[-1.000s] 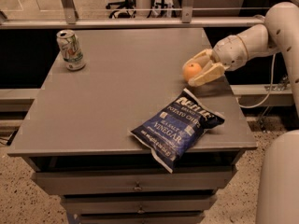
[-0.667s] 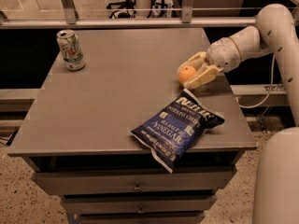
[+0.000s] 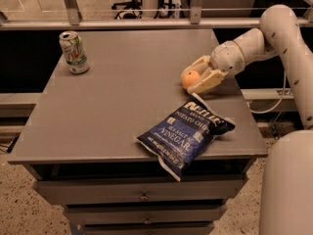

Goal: Move orange near blue chip bag

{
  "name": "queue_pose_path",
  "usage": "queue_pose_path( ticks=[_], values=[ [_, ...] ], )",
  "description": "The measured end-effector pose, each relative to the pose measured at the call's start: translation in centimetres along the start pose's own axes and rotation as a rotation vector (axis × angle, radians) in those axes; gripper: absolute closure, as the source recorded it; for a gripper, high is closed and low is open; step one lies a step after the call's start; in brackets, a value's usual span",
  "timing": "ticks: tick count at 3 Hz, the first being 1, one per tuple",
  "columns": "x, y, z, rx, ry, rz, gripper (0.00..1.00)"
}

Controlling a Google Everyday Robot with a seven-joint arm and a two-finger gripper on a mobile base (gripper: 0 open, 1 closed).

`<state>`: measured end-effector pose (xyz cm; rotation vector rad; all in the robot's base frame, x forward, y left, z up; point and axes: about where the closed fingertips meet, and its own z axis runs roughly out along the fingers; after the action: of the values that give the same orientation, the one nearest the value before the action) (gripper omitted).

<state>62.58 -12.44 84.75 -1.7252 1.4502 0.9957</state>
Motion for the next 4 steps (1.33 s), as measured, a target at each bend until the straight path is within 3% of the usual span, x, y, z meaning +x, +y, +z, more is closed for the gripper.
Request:
queue_pose_path(
  ticks=[1,3,4],
  values=[
    [0.1,-0.1,-0.1,0.003,0.015,0.001,0.04],
    [0.5,-0.3,-1.5,0.043,0.050,0.014,0.00],
    [0.8,-0.8,-3.2,0.120,0.085,0.047,0.00]
  ],
)
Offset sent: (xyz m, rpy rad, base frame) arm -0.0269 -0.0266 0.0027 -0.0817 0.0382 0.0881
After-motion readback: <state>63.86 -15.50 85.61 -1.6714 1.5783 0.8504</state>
